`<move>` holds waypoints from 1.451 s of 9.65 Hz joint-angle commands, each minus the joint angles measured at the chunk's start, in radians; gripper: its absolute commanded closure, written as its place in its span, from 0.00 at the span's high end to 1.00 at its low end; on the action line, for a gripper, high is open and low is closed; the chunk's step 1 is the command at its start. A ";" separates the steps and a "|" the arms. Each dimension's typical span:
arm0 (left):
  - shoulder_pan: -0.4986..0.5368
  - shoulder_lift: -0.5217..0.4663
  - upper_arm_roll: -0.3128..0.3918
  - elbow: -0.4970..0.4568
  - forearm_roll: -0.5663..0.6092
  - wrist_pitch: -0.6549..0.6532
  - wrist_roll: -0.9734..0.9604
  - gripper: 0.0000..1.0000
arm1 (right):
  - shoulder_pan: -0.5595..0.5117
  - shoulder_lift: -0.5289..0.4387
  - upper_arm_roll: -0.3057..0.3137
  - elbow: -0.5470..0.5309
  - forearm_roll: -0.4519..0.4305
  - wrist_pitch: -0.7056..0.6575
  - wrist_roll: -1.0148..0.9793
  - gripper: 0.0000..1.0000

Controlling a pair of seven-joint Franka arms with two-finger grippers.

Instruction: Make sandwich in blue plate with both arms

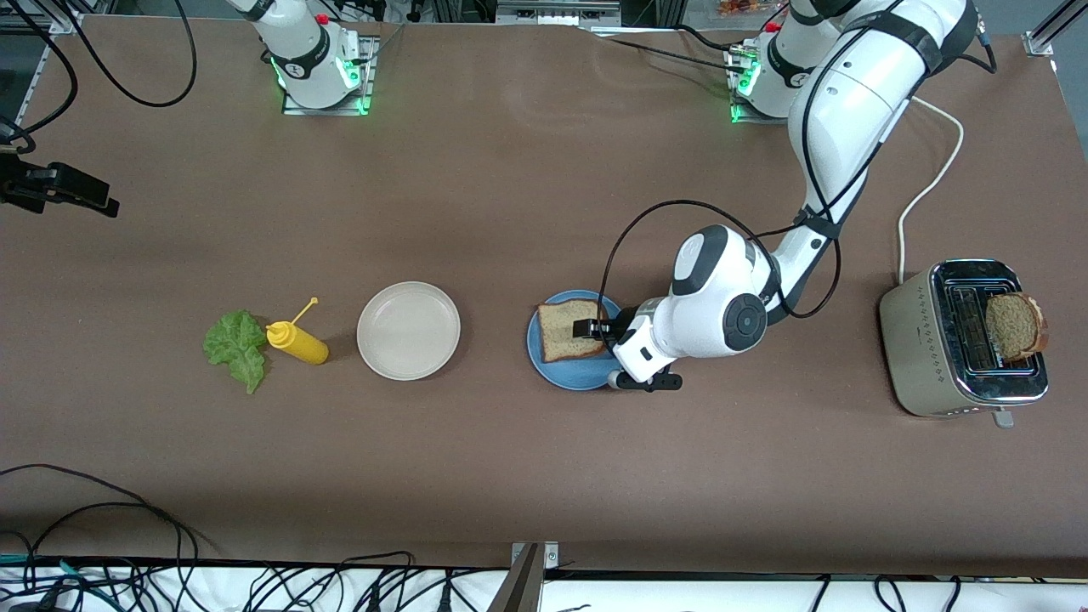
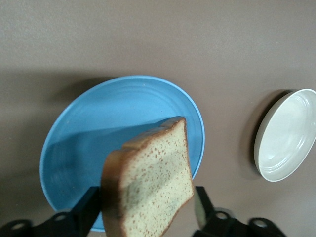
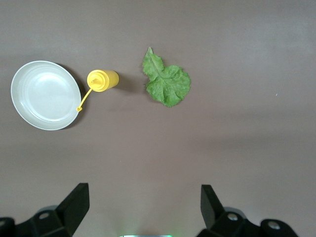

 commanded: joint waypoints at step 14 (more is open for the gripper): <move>0.127 -0.311 0.020 -0.003 0.276 -0.402 0.022 1.00 | -0.009 -0.007 -0.030 0.016 -0.002 -0.047 -0.053 1.00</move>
